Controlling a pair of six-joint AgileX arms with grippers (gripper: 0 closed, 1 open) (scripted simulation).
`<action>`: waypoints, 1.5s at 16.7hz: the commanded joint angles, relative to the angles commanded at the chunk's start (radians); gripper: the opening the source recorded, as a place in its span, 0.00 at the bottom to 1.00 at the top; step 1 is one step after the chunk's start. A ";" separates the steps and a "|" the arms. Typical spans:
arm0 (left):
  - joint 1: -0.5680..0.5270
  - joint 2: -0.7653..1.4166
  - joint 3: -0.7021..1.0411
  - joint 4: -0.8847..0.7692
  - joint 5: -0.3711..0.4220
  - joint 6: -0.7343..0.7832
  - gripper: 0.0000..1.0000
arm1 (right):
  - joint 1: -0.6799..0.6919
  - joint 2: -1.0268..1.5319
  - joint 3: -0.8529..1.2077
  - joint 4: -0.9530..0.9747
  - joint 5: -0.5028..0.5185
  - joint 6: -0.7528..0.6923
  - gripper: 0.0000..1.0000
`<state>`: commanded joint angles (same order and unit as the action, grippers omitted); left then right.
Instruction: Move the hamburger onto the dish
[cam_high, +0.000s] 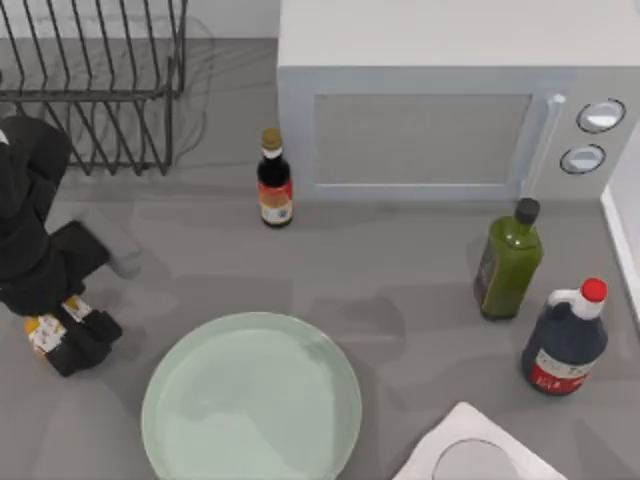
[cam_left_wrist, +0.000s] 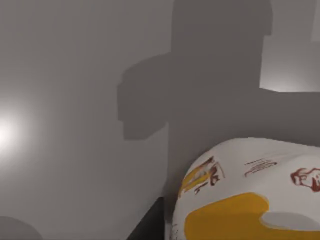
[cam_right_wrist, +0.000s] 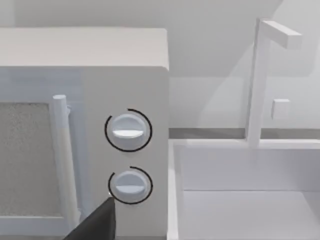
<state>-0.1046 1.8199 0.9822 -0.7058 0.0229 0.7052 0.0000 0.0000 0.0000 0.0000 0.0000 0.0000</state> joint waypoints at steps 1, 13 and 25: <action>0.000 -0.005 0.012 -0.013 0.000 0.001 0.00 | 0.000 0.000 0.000 0.000 0.000 0.000 1.00; -0.003 -0.151 0.247 -0.399 -0.001 -0.006 0.00 | 0.000 0.000 0.000 0.000 0.000 0.000 1.00; -0.134 -0.058 0.322 -0.444 -0.012 -0.455 0.00 | 0.000 0.000 0.000 0.000 0.000 0.000 1.00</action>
<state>-0.2385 1.7620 1.3040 -1.1502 0.0105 0.2499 0.0000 0.0000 0.0000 0.0000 0.0000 0.0000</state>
